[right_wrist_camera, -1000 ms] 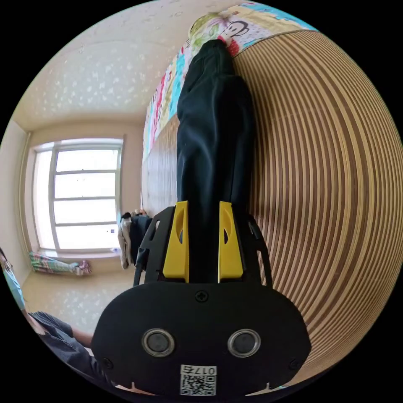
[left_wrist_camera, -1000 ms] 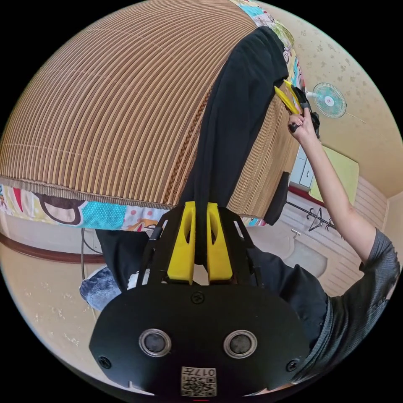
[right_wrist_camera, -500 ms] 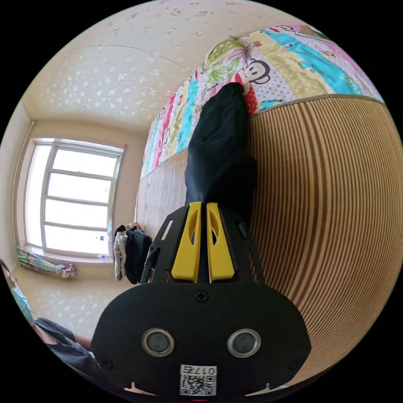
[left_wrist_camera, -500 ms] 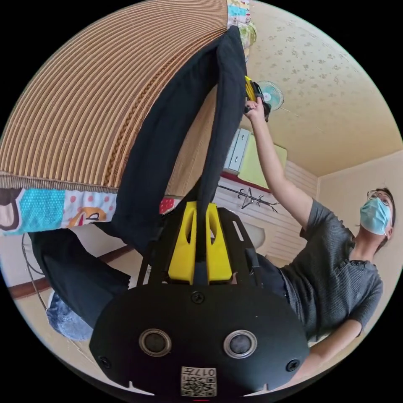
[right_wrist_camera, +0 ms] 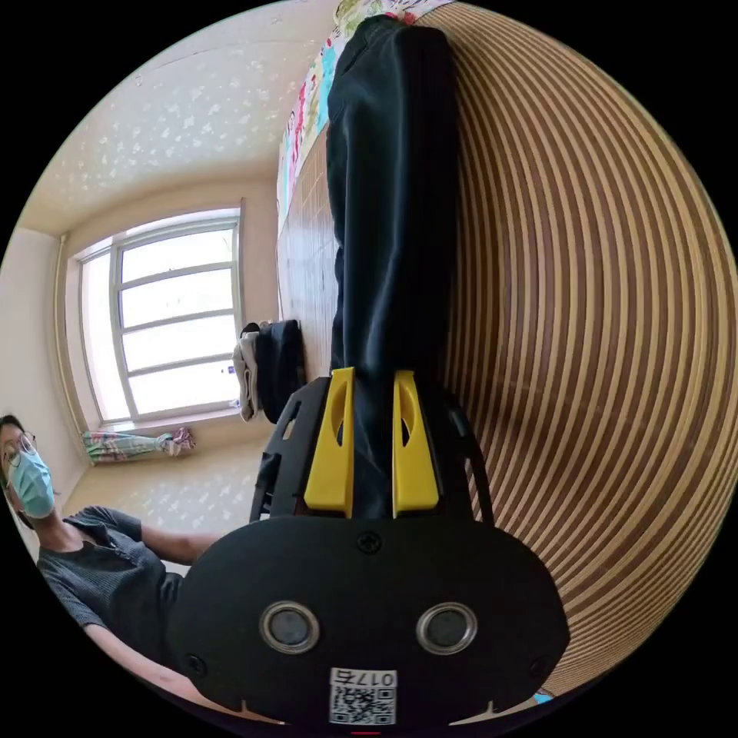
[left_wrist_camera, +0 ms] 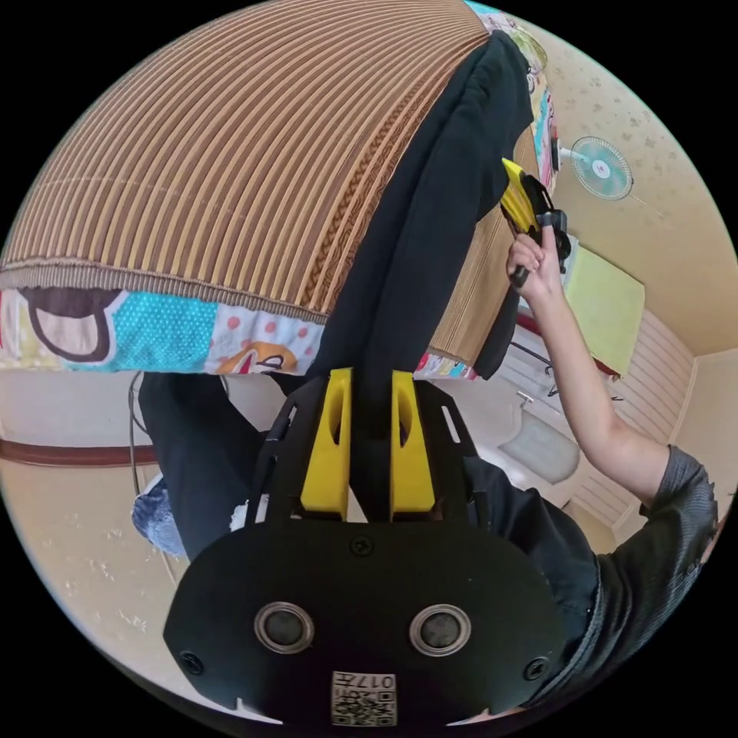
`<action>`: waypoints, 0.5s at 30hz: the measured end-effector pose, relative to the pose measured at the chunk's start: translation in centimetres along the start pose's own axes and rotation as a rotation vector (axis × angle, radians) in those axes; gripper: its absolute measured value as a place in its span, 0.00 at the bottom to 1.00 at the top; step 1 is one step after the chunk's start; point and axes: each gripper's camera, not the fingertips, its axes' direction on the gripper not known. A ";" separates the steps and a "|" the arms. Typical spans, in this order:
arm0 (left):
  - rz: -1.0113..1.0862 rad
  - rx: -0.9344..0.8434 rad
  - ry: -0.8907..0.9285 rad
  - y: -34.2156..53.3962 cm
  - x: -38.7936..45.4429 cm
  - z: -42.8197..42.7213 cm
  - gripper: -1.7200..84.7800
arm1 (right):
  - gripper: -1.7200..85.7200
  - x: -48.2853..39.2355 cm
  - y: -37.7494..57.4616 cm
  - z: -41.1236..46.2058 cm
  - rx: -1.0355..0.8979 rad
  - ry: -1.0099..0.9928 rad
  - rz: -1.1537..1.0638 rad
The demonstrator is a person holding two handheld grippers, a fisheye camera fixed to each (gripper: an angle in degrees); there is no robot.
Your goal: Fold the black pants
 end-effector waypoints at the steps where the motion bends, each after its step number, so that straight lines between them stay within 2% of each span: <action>1: 0.002 -0.004 -0.021 0.2 0.3 -0.1 0.11 | 0.09 0.4 2.8 1.7 -0.035 -0.031 0.012; 4: 0.058 -0.013 -0.104 1.5 1.8 -0.3 0.13 | 0.08 1.5 9.4 6.1 -0.171 -0.023 0.080; 7: 0.060 0.006 -0.065 2.7 2.1 -1.4 0.13 | 0.07 1.9 14.6 9.4 -0.312 0.091 0.136; 10: 0.046 0.067 -0.002 2.0 2.5 -3.7 0.14 | 0.09 2.5 16.4 7.9 -0.225 0.046 0.164; 12: 0.071 0.135 0.029 -0.8 3.6 -5.7 0.14 | 0.10 3.9 16.2 5.3 -0.085 -0.017 0.199; 14: 0.107 0.149 0.064 -4.3 4.8 -6.3 0.15 | 0.12 6.2 14.6 1.4 0.110 -0.079 0.226; 15: 0.133 0.146 0.075 -7.1 5.7 -6.3 0.16 | 0.12 6.8 14.0 0.6 0.148 -0.092 0.228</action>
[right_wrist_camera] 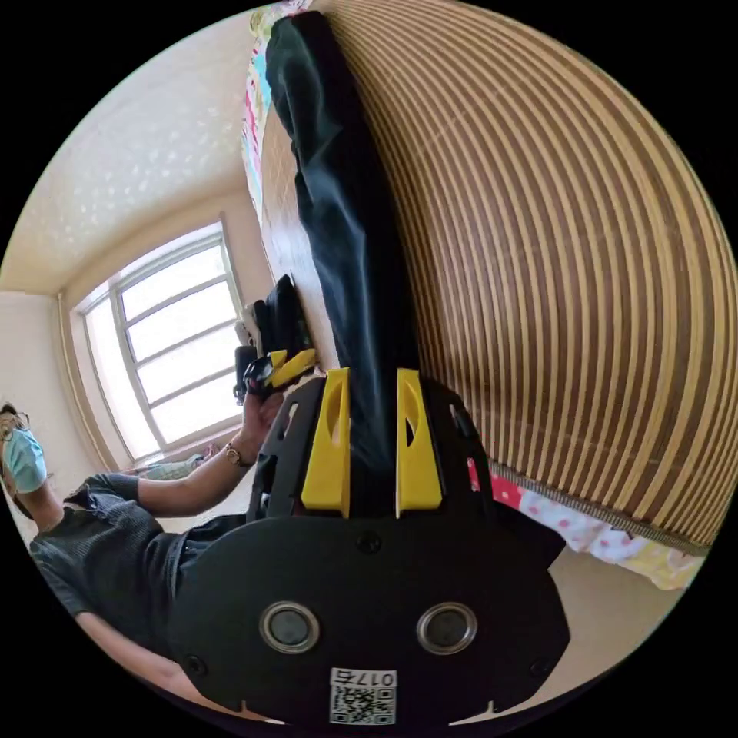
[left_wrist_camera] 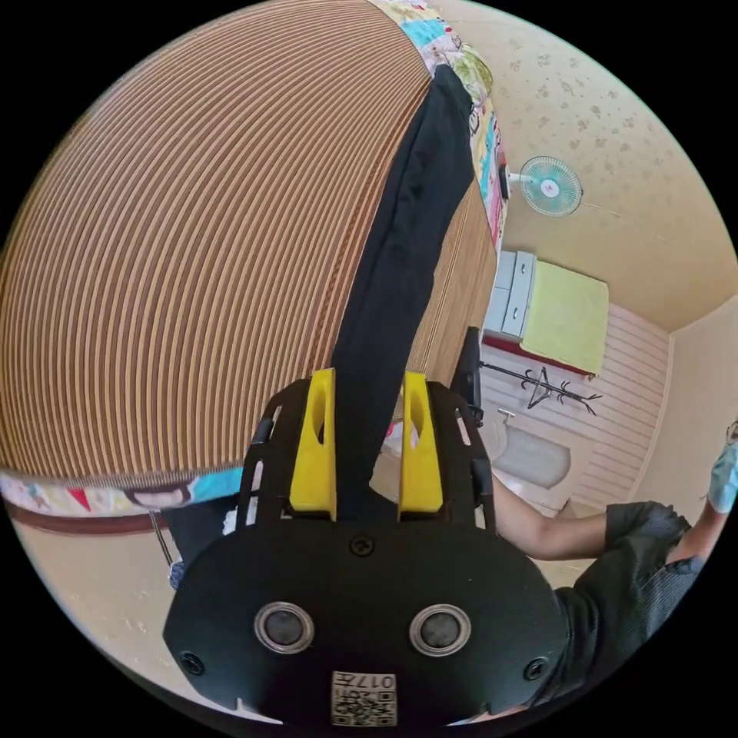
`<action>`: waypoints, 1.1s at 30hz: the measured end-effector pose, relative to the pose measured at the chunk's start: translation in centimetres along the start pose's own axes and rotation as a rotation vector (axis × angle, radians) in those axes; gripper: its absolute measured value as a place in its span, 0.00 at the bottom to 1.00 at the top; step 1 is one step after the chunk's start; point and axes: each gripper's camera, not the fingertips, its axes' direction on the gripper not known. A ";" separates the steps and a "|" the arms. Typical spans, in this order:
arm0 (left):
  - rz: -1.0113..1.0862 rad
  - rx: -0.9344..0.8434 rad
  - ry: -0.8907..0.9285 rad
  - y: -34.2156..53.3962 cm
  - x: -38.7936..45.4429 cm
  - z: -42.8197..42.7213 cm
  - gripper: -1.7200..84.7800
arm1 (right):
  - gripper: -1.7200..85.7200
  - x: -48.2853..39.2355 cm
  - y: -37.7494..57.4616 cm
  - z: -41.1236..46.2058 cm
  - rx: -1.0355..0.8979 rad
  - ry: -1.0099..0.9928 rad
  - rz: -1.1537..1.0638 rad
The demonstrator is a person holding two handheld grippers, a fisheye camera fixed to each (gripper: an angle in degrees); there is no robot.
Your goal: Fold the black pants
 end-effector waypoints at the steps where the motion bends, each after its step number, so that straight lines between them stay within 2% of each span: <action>1: 0.011 0.004 -0.007 -1.5 0.4 0.3 0.17 | 0.13 0.5 -1.9 -1.3 0.060 -0.024 -0.004; 3: 0.057 0.046 -0.069 -7.0 2.3 1.4 0.20 | 0.14 0.8 -4.9 -2.5 0.107 -0.029 -0.026; 6: 0.109 0.052 -0.066 -13.6 4.5 3.6 0.22 | 0.16 -0.3 -9.8 -3.1 0.130 0.031 -0.079; 9: 0.153 -0.009 -0.091 -18.2 6.2 6.4 0.22 | 0.16 -0.9 -13.3 -2.3 0.134 0.017 -0.093; 12: 0.213 -0.044 -0.139 -19.9 7.5 8.1 0.17 | 0.14 -0.6 -14.9 0.1 0.094 -0.004 -0.079; 14: 0.157 -0.058 -0.160 -20.1 7.1 8.2 0.15 | 0.11 -0.7 -14.2 1.1 0.110 0.048 -0.067; 16: 0.139 -0.067 -0.072 -19.5 6.5 7.7 0.12 | 0.09 -0.8 -12.5 0.9 0.148 -0.005 -0.113; 18: 0.170 -0.064 0.141 -17.9 6.7 6.2 0.09 | 0.08 -0.6 -10.5 0.3 0.178 -0.124 -0.141; 20: 0.219 -0.037 0.242 -15.9 7.8 4.3 0.09 | 0.06 -1.0 -7.3 -1.2 0.210 -0.269 -0.190; 23: 0.292 -0.006 0.389 -10.8 11.1 1.0 0.08 | 0.05 -3.5 -2.7 -2.6 0.167 -0.326 -0.303; 27: 0.434 -0.012 0.385 -1.6 18.2 -3.1 0.08 | 0.04 -7.7 3.6 -3.9 0.109 -0.333 -0.386; 31: 0.515 -0.010 0.467 6.4 24.2 -6.3 0.08 | 0.04 -13.5 11.0 -5.8 0.060 -0.345 -0.521; 33: 0.620 -0.035 0.474 11.0 28.6 -8.4 0.08 | 0.03 -16.0 13.7 -6.3 0.040 -0.334 -0.576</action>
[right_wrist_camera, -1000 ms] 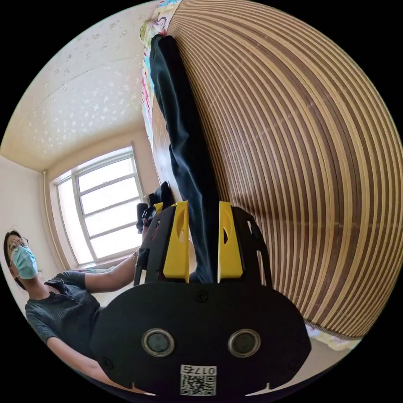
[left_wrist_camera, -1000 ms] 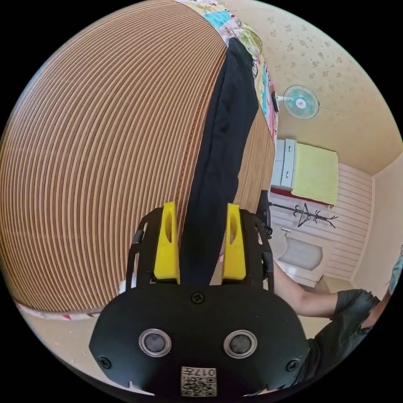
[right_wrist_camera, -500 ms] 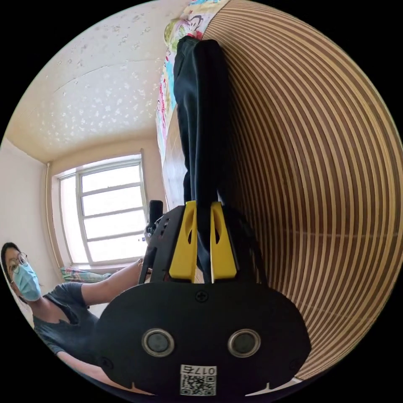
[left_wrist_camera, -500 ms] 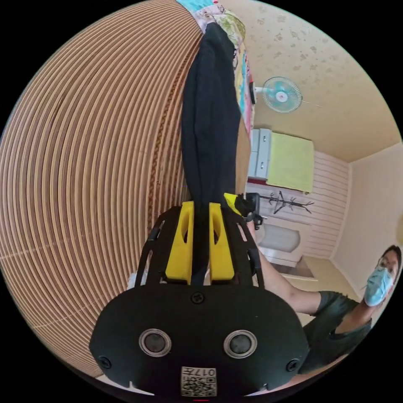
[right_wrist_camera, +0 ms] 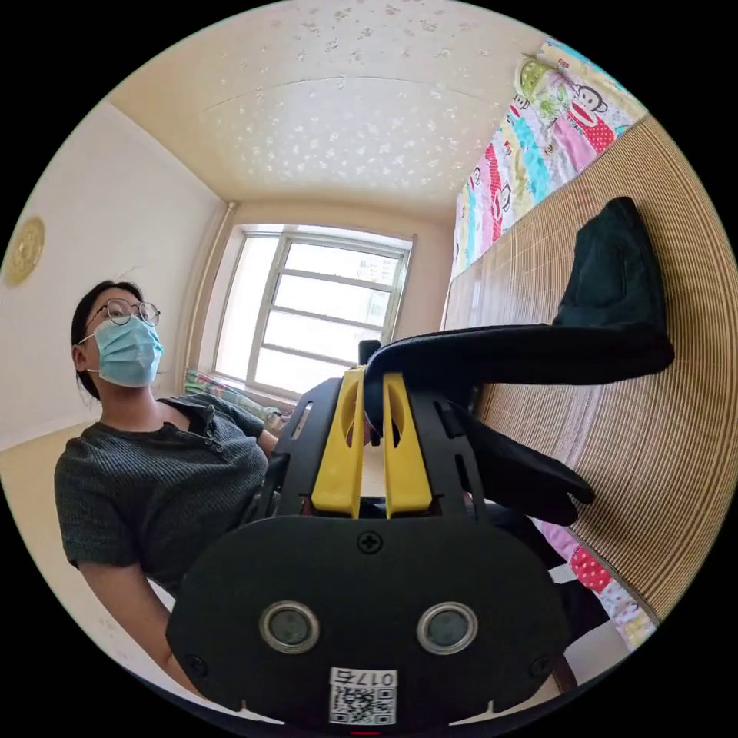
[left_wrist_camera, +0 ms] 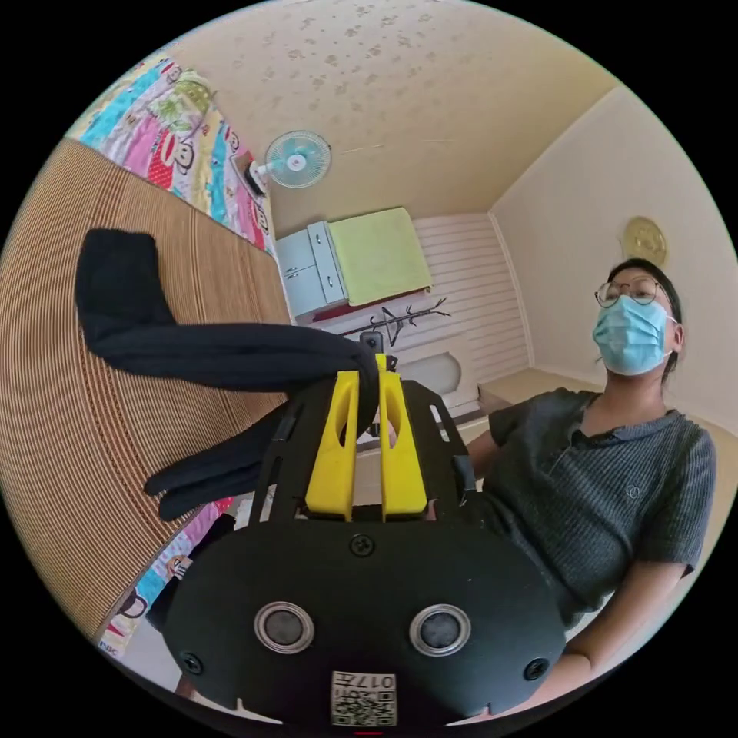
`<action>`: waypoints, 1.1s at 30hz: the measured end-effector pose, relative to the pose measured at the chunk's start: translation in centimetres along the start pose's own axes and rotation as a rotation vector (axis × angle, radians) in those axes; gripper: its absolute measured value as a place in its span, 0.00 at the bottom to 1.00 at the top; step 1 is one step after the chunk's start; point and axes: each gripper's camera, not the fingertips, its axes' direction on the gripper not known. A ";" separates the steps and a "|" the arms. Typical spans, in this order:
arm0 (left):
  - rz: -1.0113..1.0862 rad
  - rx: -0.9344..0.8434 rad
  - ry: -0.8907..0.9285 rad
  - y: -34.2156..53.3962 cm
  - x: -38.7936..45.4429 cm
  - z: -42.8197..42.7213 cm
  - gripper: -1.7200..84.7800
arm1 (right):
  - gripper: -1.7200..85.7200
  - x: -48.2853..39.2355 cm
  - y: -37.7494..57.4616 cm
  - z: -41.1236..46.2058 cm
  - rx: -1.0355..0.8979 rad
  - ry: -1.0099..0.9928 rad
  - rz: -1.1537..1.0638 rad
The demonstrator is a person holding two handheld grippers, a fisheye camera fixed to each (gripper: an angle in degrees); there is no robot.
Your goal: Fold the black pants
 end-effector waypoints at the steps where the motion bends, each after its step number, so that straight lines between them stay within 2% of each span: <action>1: 0.016 -0.010 0.002 0.1 1.5 0.1 0.08 | 0.03 -2.3 0.6 0.3 -0.014 0.002 -0.036; 4: 0.130 -0.042 -0.012 0.0 9.0 0.4 0.08 | 0.03 -7.3 1.2 1.1 -0.020 -0.056 -0.144; 8: 0.354 -0.033 0.054 -1.7 19.2 0.7 0.08 | 0.03 -12.4 -0.5 2.1 -0.013 -0.263 -0.224; 11: 0.507 -0.004 0.094 -3.8 24.3 1.1 0.08 | 0.03 -14.9 -2.8 2.8 -0.023 -0.240 -0.285; 13: 0.508 0.043 0.037 -5.4 25.0 1.1 0.08 | 0.03 -14.4 -4.7 2.8 -0.010 -0.143 -0.266; 16: 0.370 0.105 -0.154 -9.1 21.8 1.7 0.08 | 0.03 -10.4 -8.6 3.3 -0.001 0.097 -0.152; 18: 0.282 0.107 -0.330 -12.4 17.6 2.9 0.08 | 0.03 -7.0 -11.0 4.2 -0.010 0.170 -0.085; 22: 0.162 0.114 -0.466 -17.3 10.3 3.9 0.08 | 0.03 0.5 -15.3 6.2 -0.004 0.248 -0.023; 25: 0.060 0.060 -0.576 -19.6 3.9 4.9 0.08 | 0.04 4.9 -15.5 8.7 -0.061 0.399 0.038; 27: 0.025 -0.039 -0.681 -18.7 -0.4 7.3 0.08 | 0.04 7.6 -13.8 10.2 -0.113 0.467 0.060; 30: -0.051 -0.149 -0.707 -13.9 -5.5 10.9 0.08 | 0.06 12.9 -8.4 11.2 -0.130 0.486 0.176; 33: -0.215 -0.238 -0.736 -6.9 -11.3 14.2 0.08 | 0.08 18.9 -1.0 12.1 -0.163 0.504 0.389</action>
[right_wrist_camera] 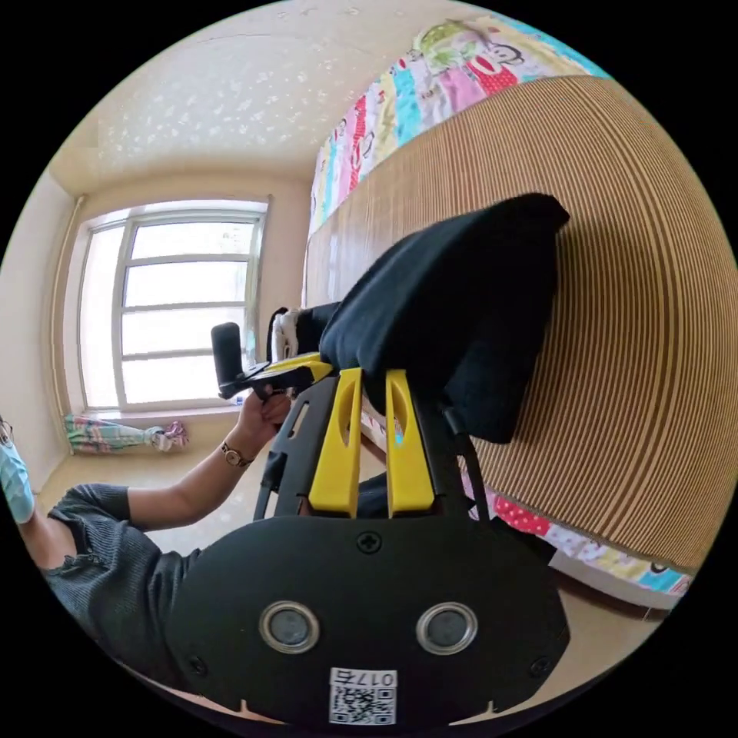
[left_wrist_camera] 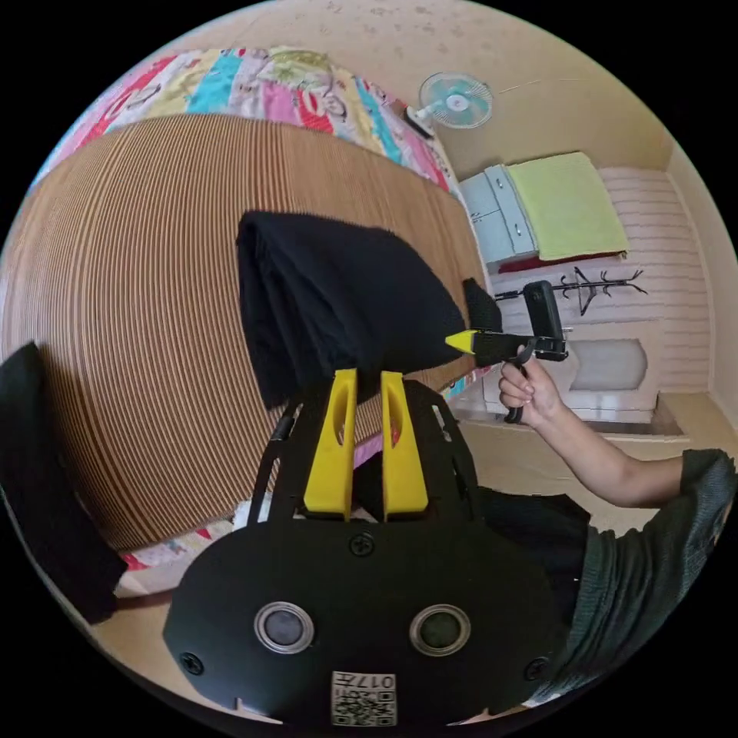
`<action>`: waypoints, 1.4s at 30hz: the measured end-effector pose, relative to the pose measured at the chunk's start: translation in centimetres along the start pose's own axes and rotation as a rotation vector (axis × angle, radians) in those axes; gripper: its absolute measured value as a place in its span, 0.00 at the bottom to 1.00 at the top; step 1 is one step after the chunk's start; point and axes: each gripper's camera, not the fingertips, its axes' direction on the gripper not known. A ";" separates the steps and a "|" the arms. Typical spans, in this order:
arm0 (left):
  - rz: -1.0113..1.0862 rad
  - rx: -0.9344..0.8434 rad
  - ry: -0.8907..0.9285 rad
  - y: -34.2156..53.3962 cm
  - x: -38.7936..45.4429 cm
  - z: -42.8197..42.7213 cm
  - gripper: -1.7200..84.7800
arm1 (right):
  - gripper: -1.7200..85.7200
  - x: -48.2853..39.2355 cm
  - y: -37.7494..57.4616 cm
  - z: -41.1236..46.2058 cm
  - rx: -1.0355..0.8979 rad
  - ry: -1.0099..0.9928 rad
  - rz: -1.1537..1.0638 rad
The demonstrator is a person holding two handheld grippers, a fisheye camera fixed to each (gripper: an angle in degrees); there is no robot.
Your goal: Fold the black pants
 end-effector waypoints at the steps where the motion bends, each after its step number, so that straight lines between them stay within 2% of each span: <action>1: -0.039 -0.031 -0.008 1.0 -0.6 1.6 0.08 | 0.10 2.8 1.7 2.0 -0.052 0.018 0.099; 3: -0.197 -0.118 0.014 4.7 -3.1 6.5 0.09 | 0.11 6.3 3.5 4.1 -0.132 0.016 0.214; 5: -0.282 -0.121 0.086 5.9 -4.6 8.3 0.12 | 0.13 9.4 4.4 4.3 -0.118 -0.035 0.306; 7: -0.360 -0.063 0.112 5.6 -6.0 8.2 0.16 | 0.15 10.4 3.5 3.1 -0.049 -0.051 0.316; 9: -0.414 0.094 0.149 3.3 -7.7 6.2 0.18 | 0.18 10.6 1.3 1.8 0.015 -0.062 0.281; 13: -0.428 0.209 0.180 -2.1 -10.2 4.4 0.22 | 0.24 10.1 -5.7 0.6 0.096 -0.094 0.123; 16: -0.383 0.148 0.191 -6.7 -11.3 5.5 0.26 | 0.27 10.8 -10.1 2.6 0.023 -0.098 0.088; 18: -0.325 0.019 0.157 -9.5 -11.1 7.4 0.28 | 0.28 11.7 -11.7 4.4 -0.065 -0.075 0.093; 20: -0.283 -0.029 0.195 -10.8 -10.7 8.2 0.28 | 0.27 12.6 -12.4 5.6 -0.071 -0.144 0.106; 25: -0.337 -0.071 0.307 -11.3 -10.5 8.4 0.23 | 0.21 13.9 -10.2 5.5 -0.034 -0.272 0.167; 26: -0.349 -0.095 0.366 -10.9 -10.1 8.6 0.20 | 0.19 13.7 -9.2 5.5 -0.033 -0.273 0.175; 29: -0.327 -0.164 0.382 -8.7 -8.6 8.1 0.17 | 0.17 12.3 -6.5 6.1 -0.072 -0.238 0.174; 32: -0.255 -0.178 0.340 -4.7 -6.0 5.6 0.15 | 0.16 10.1 -3.9 7.1 -0.140 -0.281 0.170; 37: -0.285 -0.116 0.304 3.1 -2.8 -1.3 0.14 | 0.14 4.0 -1.4 9.5 -0.251 -0.276 0.143; 40: -0.258 -0.056 0.227 7.1 -0.9 -8.2 0.13 | 0.14 -1.5 -1.3 12.0 -0.301 -0.299 0.087; 42: -0.199 0.008 0.104 9.8 0.6 -15.3 0.13 | 0.14 -5.4 -2.0 14.2 -0.352 -0.321 0.030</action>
